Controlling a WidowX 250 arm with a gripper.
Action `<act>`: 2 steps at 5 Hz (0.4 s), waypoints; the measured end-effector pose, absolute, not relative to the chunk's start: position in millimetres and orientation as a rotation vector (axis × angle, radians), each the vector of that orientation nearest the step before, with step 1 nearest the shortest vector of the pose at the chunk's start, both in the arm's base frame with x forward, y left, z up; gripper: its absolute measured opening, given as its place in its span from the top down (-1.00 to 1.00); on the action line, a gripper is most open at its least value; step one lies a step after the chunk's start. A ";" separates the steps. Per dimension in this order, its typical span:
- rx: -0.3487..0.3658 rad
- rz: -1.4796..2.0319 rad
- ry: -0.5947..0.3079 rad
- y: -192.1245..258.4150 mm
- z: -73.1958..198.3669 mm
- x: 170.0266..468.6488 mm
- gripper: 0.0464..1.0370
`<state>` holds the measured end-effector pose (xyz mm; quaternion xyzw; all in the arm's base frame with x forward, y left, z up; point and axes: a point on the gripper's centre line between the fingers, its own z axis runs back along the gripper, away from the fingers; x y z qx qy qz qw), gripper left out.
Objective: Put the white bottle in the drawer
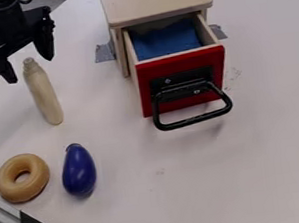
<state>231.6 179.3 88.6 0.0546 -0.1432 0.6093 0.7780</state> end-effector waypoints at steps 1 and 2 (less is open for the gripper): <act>0.132 1.318 -0.329 183.3 89.3 231.7 -0.92; 0.141 1.315 -0.340 185.1 89.3 231.9 -0.92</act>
